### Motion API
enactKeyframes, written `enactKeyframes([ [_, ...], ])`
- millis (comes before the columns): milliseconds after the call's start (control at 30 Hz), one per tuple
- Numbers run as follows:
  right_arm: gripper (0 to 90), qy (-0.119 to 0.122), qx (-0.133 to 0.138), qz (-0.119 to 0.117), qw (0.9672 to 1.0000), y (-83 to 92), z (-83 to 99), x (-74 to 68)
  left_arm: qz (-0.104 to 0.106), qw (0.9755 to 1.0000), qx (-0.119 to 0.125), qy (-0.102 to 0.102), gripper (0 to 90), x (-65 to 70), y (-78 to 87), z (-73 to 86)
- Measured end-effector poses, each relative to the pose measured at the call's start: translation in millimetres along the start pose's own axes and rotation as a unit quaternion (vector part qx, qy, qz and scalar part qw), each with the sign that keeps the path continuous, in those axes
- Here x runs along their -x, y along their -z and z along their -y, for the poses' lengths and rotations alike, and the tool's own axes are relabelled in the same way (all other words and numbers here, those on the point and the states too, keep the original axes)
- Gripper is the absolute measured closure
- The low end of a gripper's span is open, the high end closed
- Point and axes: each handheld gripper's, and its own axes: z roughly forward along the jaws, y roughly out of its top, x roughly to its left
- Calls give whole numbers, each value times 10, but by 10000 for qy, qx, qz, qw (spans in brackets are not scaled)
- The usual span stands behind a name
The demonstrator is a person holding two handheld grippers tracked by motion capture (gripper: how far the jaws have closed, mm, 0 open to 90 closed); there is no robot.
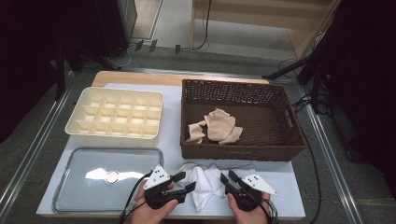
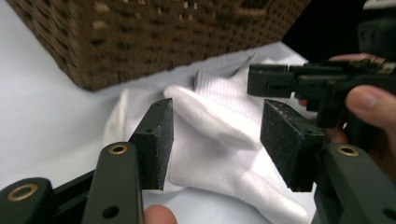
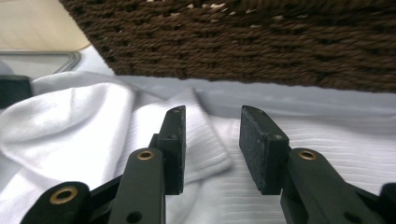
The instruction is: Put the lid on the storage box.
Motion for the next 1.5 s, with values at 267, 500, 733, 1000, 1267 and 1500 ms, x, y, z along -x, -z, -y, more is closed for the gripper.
enactKeyframes([
  [267, 845, 44, -210, -151, 9997, 13, 13, -35, -46, 9997, -255, 12, 737, 15, -51, 10],
  [500, 891, 106, 13, -252, 9996, 83, -18, -63, 30, 9996, -281, -97, 877, 5, 7, -2],
  [733, 892, 105, 193, -303, 9993, 162, -45, -62, 41, 9997, -216, -67, 884, -34, 87, -26],
  [1000, 892, -30, 358, -443, 9984, 261, -84, -46, 69, 9998, -160, -73, 891, -49, 161, -59],
  [1267, 892, -230, 517, -552, 9969, 424, -141, -9, 65, 9999, -141, -40, 891, -87, 242, -80],
  [1500, 895, -302, 670, -421, 9964, 704, -204, 135, 142, 9998, -20, 130, 891, -180, 442, -115],
])
